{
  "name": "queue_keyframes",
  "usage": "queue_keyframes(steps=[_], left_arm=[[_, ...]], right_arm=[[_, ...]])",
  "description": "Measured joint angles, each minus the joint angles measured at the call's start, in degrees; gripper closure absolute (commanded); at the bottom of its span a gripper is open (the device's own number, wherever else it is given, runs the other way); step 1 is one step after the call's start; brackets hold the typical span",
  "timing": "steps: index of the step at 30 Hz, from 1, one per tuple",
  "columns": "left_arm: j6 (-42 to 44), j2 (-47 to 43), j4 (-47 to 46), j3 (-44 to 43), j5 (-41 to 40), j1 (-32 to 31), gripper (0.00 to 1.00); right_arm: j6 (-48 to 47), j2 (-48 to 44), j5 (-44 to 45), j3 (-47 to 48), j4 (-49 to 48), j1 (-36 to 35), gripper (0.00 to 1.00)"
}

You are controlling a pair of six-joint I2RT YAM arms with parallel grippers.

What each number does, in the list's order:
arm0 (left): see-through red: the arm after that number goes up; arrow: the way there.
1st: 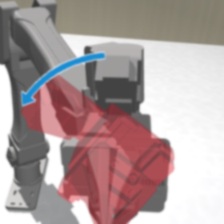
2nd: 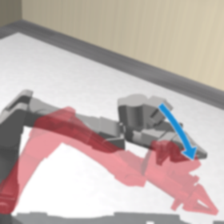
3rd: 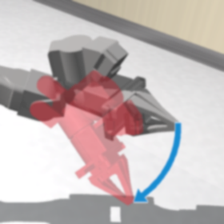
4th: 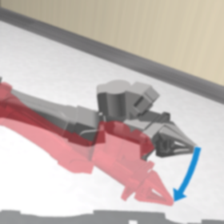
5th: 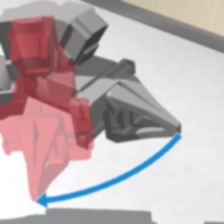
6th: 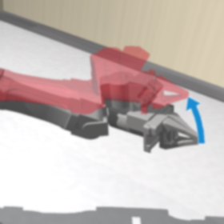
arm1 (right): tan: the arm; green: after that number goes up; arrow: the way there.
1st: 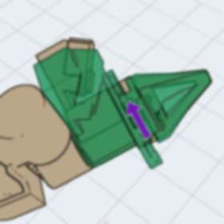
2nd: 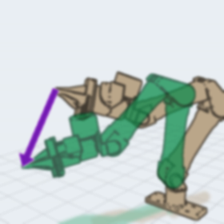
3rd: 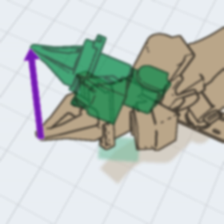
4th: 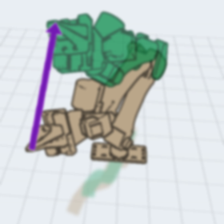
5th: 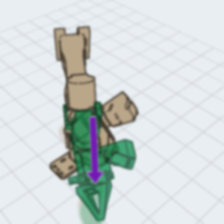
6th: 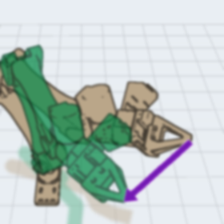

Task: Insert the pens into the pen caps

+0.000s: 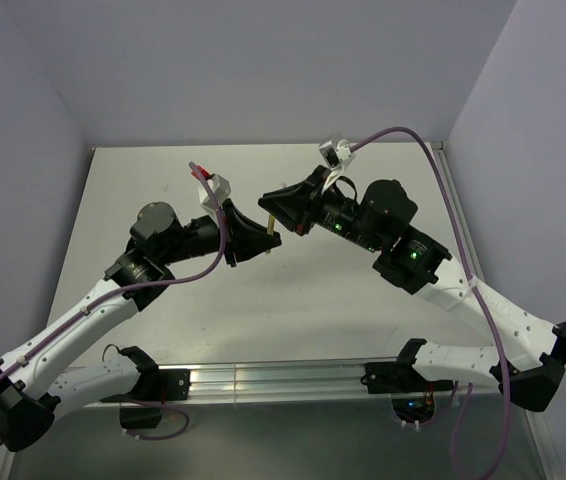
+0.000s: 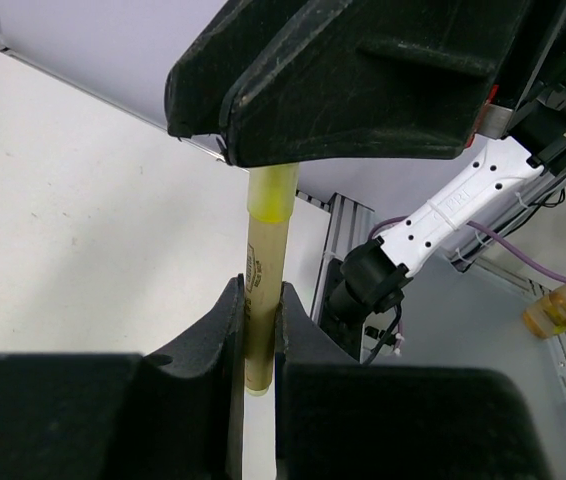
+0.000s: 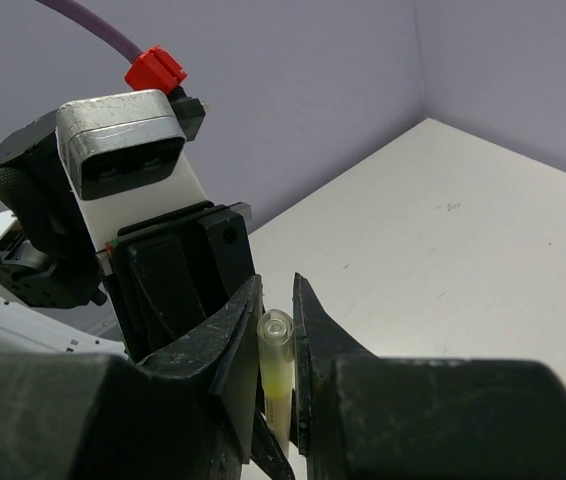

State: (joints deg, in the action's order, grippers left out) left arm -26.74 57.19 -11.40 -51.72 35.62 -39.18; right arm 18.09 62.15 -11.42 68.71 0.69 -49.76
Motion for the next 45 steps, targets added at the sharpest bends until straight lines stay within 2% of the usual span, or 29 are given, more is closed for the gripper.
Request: queue_keyframes(steps=[26,36,41,45], left_arm=[[1.0,1.8,1.0,0.0,-0.8,0.0,1.0],[0.9,3.5,1.8,-2.1,-0.3,0.0,1.0],[0.0,3.9,1.1,-3.0,-0.3,0.0,0.91],[-0.4,4.2,1.1,-3.0,-0.6,0.3,0.8]], right_arm=[[-0.6,-0.2,2.0,-3.5,-2.7,0.0,1.0],[0.4,0.7,7.4,0.6,2.8,-0.8,1.0],[1.4,2.1,9.0,4.5,6.7,-0.8,1.0],[2.1,3.6,9.8,7.0,9.4,-0.6,1.0]])
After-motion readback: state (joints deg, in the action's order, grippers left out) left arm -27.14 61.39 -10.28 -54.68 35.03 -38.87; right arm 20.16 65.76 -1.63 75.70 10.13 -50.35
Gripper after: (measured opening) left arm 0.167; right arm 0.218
